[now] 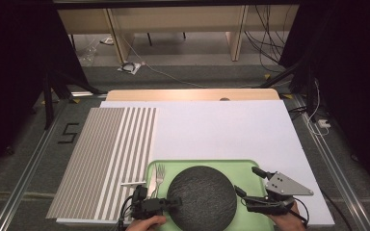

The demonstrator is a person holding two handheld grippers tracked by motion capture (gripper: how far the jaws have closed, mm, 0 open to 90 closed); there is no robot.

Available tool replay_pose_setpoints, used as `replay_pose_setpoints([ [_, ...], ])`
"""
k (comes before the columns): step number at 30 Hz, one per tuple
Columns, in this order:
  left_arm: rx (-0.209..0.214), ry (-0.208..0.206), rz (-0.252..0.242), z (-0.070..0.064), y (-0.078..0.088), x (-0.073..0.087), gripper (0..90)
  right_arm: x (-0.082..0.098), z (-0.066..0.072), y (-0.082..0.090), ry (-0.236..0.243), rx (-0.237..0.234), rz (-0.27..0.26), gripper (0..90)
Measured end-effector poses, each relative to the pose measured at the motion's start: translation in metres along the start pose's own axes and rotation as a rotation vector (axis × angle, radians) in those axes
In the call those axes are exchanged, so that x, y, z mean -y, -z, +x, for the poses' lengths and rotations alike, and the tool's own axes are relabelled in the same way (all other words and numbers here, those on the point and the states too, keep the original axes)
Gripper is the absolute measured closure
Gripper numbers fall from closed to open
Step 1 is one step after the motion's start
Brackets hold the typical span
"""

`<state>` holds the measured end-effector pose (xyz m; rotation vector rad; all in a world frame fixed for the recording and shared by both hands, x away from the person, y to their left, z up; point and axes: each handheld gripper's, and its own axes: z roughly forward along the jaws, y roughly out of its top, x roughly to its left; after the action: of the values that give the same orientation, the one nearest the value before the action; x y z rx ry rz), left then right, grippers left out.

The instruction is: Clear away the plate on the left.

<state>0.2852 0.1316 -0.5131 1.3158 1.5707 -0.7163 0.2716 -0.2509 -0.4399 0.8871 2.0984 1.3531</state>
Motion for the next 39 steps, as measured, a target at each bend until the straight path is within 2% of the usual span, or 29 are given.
replay_pose_setpoints([
  [8,-0.038,-0.048,-0.032,-0.004,0.009,-0.007,40.9,0.000,0.000,0.000,0.001,0.001,-0.001,18.6],
  [12,-0.052,-0.081,-0.052,-0.007,0.014,-0.010,39.8,0.000,0.000,0.000,-0.001,0.000,-0.001,18.6],
  [18,-0.079,-0.153,-0.055,-0.011,0.019,-0.013,37.3,0.000,0.000,0.000,0.001,0.001,-0.001,18.6],
  [23,-0.098,-0.184,-0.069,-0.013,0.024,-0.017,35.2,0.000,0.000,0.000,0.002,0.000,-0.001,18.6],
  [28,-0.119,-0.246,-0.093,-0.019,0.032,-0.021,33.9,0.000,0.000,0.001,0.003,0.000,-0.001,18.6],
  [35,-0.170,-0.365,-0.131,-0.028,0.039,-0.023,32.4,0.000,0.000,0.001,0.005,0.001,0.000,18.6],
  [39,-0.180,-0.411,-0.149,-0.032,0.042,-0.024,31.6,0.000,0.000,0.001,0.002,-0.001,0.000,18.6],
])
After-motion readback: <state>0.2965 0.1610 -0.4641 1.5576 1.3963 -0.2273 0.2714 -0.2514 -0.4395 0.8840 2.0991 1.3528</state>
